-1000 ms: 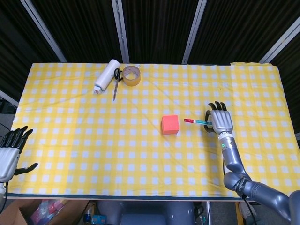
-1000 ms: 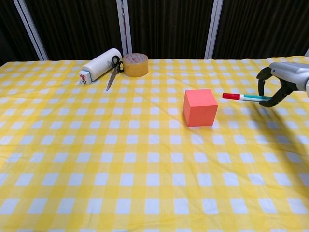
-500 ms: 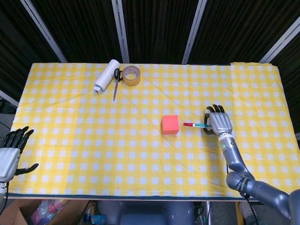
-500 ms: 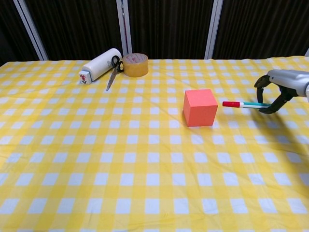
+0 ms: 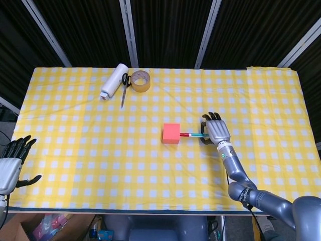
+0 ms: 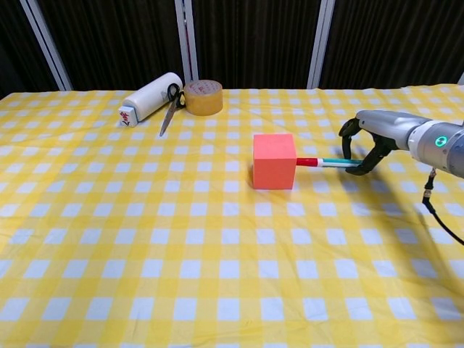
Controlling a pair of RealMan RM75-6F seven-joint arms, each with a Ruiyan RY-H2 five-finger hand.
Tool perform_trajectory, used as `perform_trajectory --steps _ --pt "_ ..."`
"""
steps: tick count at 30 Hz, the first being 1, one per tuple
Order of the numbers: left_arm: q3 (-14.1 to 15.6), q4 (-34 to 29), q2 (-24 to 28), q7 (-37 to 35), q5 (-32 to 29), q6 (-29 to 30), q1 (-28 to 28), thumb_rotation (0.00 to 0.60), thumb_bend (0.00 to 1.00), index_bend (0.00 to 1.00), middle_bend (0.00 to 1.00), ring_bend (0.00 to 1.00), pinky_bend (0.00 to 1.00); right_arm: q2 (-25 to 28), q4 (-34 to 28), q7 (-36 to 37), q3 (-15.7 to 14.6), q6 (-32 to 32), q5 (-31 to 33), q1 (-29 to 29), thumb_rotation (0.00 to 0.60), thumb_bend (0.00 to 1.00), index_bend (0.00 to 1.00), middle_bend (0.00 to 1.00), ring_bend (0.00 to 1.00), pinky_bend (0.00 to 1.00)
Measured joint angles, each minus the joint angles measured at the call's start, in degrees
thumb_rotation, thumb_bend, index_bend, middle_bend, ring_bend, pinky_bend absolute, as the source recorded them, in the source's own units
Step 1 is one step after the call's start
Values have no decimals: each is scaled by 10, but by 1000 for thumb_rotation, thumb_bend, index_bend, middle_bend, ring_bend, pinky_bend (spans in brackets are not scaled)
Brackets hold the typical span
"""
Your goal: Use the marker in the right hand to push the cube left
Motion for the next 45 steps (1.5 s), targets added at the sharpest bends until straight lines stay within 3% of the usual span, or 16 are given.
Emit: perform_trajectory --steps 24,45 --pt "2 -3 1 -3 7 4 0 600 0 0 0 0 0 43 -67 -39 -8 42 35 -20 600 480 631 179 28 0" --pt "3 -1 8 -21 5 -1 -1 600 0 0 0 0 0 -41 -24 -74 24 25 78 54 600 481 632 179 28 0"
